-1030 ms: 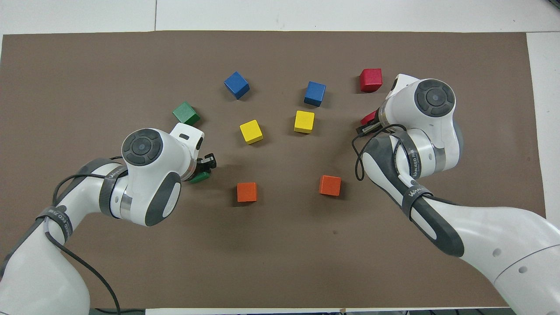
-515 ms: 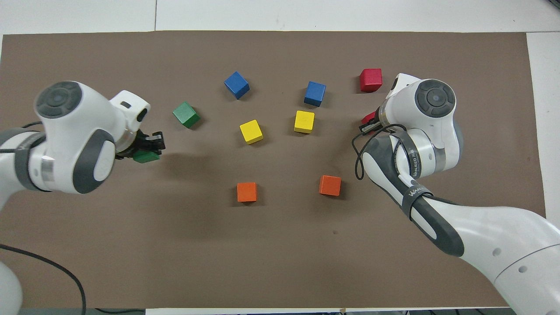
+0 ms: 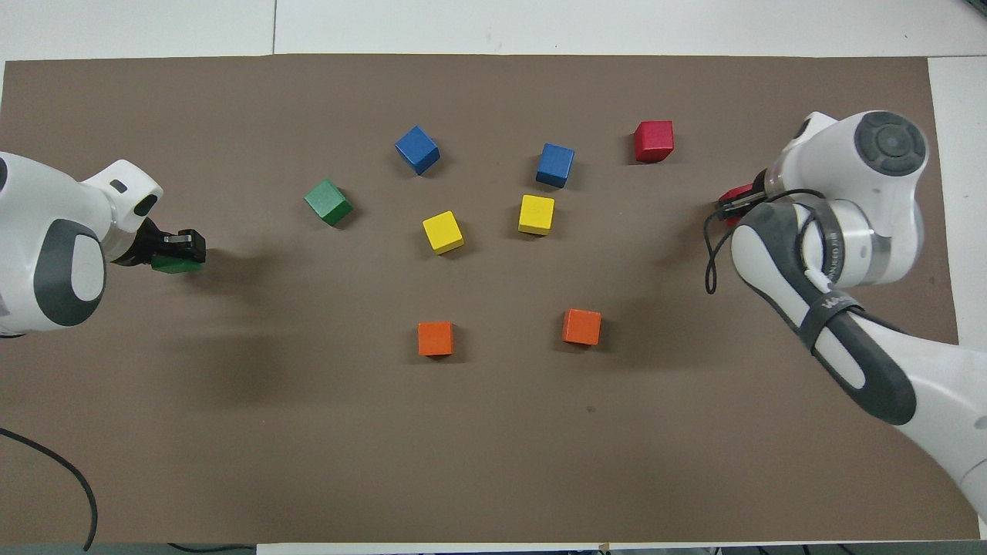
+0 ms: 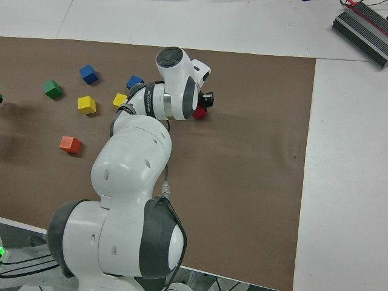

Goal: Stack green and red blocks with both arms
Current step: 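Set the green cube down with the left gripper while the right gripper sets red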

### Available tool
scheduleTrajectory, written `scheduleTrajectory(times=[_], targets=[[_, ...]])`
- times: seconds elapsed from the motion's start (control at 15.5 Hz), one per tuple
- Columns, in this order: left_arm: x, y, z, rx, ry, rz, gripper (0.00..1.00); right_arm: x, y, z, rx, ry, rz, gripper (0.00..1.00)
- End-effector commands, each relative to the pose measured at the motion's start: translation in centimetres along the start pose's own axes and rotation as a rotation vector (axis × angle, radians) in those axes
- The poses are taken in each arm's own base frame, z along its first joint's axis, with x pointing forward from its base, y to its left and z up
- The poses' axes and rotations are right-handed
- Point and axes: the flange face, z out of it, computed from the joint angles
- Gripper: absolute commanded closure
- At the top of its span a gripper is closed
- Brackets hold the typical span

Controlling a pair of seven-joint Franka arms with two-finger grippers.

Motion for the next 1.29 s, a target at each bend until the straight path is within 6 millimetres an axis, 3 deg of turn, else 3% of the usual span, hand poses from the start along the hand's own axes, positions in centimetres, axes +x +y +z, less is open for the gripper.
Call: scheduleTrajectory(times=[0.0, 0.26, 0.32, 0.39, 0.45, 0.51, 0.58, 0.64, 0.84, 0.97, 1.09, 1.22], targets=[[0.1, 0.3, 0.6, 0.006, 0.029, 0.025, 1.0, -1.8, 4.6, -0.6, 0.01, -0.012, 0.104, 1.0], [0.0, 0.4, 2.0, 0.005, 0.027, 0.09, 1.0, -3.1, 6.7, 1.1, 0.024, 0.017, 0.22, 1.0], [-0.1, 0.4, 2.1, 0.005, 0.027, 0.089, 0.77, -3.3, 6.7, 1.4, 0.038, 0.023, 0.241, 1.0], [-0.4, 0.4, 2.4, 0.005, 0.026, 0.092, 0.33, -3.5, 6.8, 1.6, 0.055, 0.024, 0.266, 1.0], [-0.5, 0.4, 2.8, 0.005, 0.039, 0.091, 0.0, -3.5, 6.7, 1.5, 0.068, 0.028, 0.284, 1.0], [-0.7, 0.3, 3.1, 0.005, 0.05, 0.09, 0.0, -3.5, 6.8, 1.5, 0.076, 0.029, 0.297, 1.0], [-0.5, 0.2, 2.8, 0.005, 0.05, 0.087, 0.0, -3.5, 6.9, 1.5, 0.083, 0.03, 0.307, 0.43], [0.1, 0.1, 1.9, 0.006, 0.059, 0.082, 0.0, -3.5, 6.9, 1.5, 0.083, 0.029, 0.307, 0.0], [4.6, 1.0, -4.7, -0.012, 0.013, 0.051, 0.0, -2.9, 6.2, 0.8, 0.078, 0.02, 0.284, 0.0], [7.5, 4.0, -8.6, -0.018, 0.013, -0.103, 0.0, -1.2, 4.2, -1.4, 0.075, -0.001, 0.244, 0.0], [7.6, 9.6, -8.7, -0.011, 0.01, -0.243, 0.0, 3.0, 0.9, -6.0, 0.003, -0.046, 0.234, 0.0], [7.5, 13.0, -8.7, -0.011, 0.022, -0.384, 0.0, 6.6, -2.5, -9.5, -0.066, -0.078, 0.286, 0.0]])
